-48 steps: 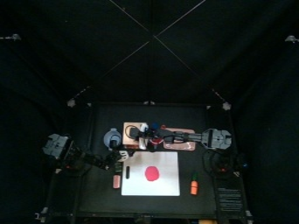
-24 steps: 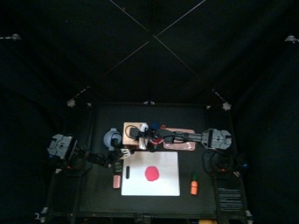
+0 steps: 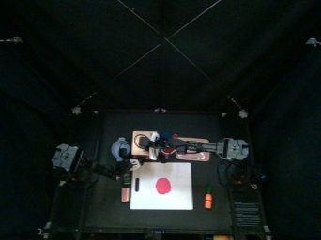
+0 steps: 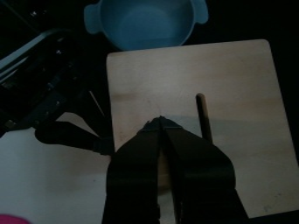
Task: Get the cutter from the drawer then cut the dough then place the extra dough in the bowl
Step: Open the drawer
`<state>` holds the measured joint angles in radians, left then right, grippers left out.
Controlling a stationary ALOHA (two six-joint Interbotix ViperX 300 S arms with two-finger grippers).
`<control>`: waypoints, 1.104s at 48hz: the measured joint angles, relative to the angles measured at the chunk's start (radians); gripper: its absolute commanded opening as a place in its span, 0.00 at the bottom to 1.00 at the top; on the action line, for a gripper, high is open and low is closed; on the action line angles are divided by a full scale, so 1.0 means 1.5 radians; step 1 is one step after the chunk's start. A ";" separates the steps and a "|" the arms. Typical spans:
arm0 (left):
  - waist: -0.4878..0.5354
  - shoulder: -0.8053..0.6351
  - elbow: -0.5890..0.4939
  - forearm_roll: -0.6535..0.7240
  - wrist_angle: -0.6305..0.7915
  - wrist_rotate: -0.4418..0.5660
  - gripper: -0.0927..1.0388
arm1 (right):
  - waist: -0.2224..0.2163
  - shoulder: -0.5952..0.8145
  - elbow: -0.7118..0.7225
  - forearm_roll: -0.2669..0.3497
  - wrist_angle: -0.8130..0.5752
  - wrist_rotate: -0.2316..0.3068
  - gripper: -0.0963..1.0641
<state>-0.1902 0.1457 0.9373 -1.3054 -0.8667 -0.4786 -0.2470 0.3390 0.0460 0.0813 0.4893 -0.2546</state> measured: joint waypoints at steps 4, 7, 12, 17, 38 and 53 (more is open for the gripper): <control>0.000 0.001 0.000 0.000 0.000 0.000 0.51 | 0.000 0.000 0.000 0.000 0.001 0.001 0.11; 0.000 0.000 0.001 0.000 0.000 0.000 0.51 | 0.000 0.000 0.000 0.000 0.000 0.001 0.11; -0.004 0.000 0.003 0.000 -0.001 0.000 0.51 | 0.000 0.000 0.000 0.000 0.000 0.003 0.11; -0.012 0.000 0.004 0.000 -0.002 0.000 0.51 | 0.000 0.001 0.000 0.000 0.000 0.004 0.11; -0.057 0.000 0.008 -0.004 -0.006 0.004 0.51 | -0.002 0.001 0.000 0.001 0.000 0.007 0.11; -0.080 0.000 0.008 -0.010 -0.006 0.000 0.51 | -0.004 0.002 0.000 0.001 0.000 0.007 0.11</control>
<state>-0.3099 0.1457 0.9495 -1.3208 -0.8759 -0.4786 -0.2531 0.3421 0.0460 0.0828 0.4893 -0.2439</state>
